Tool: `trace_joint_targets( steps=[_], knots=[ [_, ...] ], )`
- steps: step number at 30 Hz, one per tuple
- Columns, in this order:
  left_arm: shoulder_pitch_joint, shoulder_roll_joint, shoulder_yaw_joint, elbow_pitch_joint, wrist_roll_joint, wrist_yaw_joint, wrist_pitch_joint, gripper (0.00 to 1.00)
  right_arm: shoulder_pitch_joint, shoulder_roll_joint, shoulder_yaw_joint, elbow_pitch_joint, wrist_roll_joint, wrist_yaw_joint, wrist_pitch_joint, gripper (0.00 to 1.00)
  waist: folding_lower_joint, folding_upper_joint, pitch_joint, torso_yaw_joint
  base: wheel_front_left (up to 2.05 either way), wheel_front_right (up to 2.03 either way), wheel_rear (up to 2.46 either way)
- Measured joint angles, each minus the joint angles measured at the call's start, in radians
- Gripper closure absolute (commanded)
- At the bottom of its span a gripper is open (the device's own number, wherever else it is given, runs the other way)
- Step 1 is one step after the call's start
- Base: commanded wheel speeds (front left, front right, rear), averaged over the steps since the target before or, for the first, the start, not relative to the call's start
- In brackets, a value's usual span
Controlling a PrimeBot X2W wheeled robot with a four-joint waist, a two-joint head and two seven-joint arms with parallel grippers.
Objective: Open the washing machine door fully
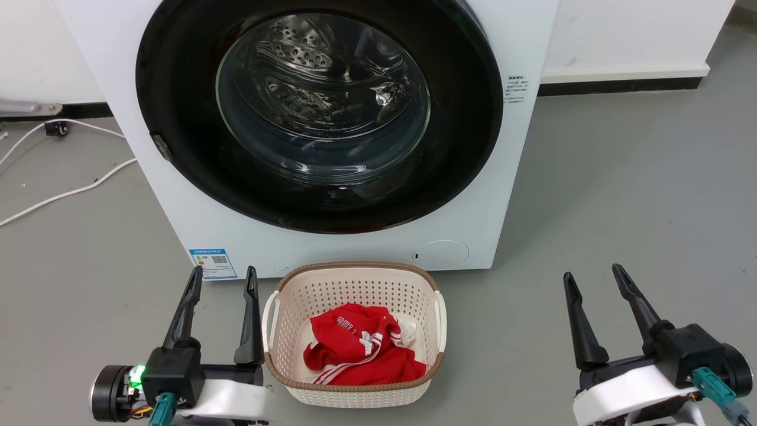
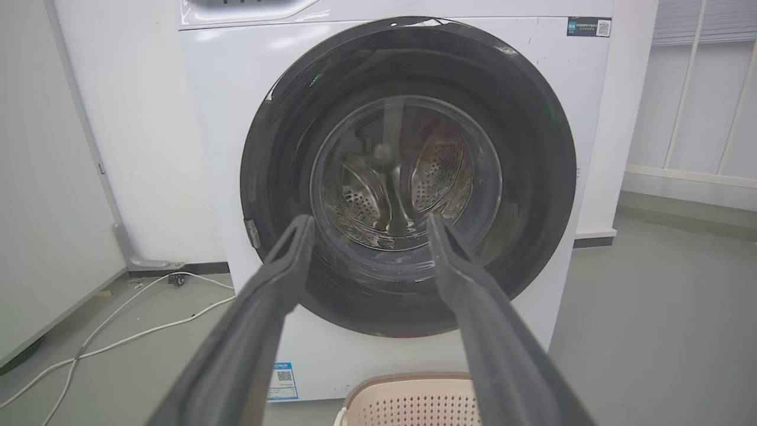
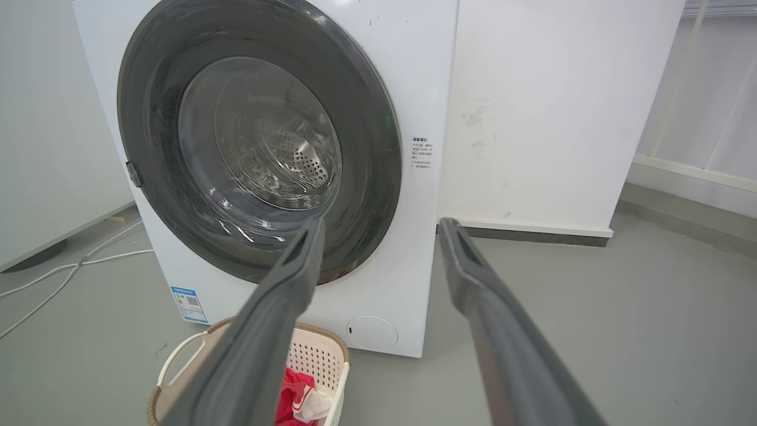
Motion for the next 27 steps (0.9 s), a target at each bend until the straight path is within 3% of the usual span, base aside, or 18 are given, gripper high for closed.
trace_joint_targets(
  steps=[16,17,18,23,24,27],
  knots=[
    [0.005,-0.015,0.013,0.004,0.012,-0.007,-0.004,0.0,0.0,0.0,0.001,0.014,0.01,0.0,-0.001,0.0,0.0,0.0,0.004,0.001,0.0,0.0,0.0],
    [0.006,-0.016,0.014,0.004,0.013,-0.007,-0.004,0.0,0.0,0.0,0.001,0.015,0.021,0.0,0.0,0.59,0.0,0.0,0.004,0.001,0.0,0.0,0.0],
    [0.006,-0.017,0.014,0.005,0.013,-0.008,-0.004,0.0,0.0,0.0,0.002,0.017,0.028,0.0,0.0,1.0,0.0,0.0,0.004,0.001,0.0,0.0,0.0],
    [0.006,-0.018,0.016,0.008,0.014,-0.01,-0.004,0.0,-0.001,0.0,0.003,0.019,0.068,0.0,-0.004,1.0,0.0,0.0,0.004,0.0,0.0,0.0,0.0],
    [0.006,-0.019,0.017,0.008,0.015,-0.01,-0.004,0.0,-0.001,0.0,0.007,0.019,0.217,0.0,-0.019,1.0,0.0,0.0,0.004,0.0,0.0,0.0,0.0],
    [0.006,-0.02,0.018,0.009,0.017,-0.01,-0.004,0.0,-0.002,0.0,0.022,0.015,0.491,0.0,-0.041,1.0,0.0,0.0,0.003,0.0,0.0,0.0,0.0]
  ],
)
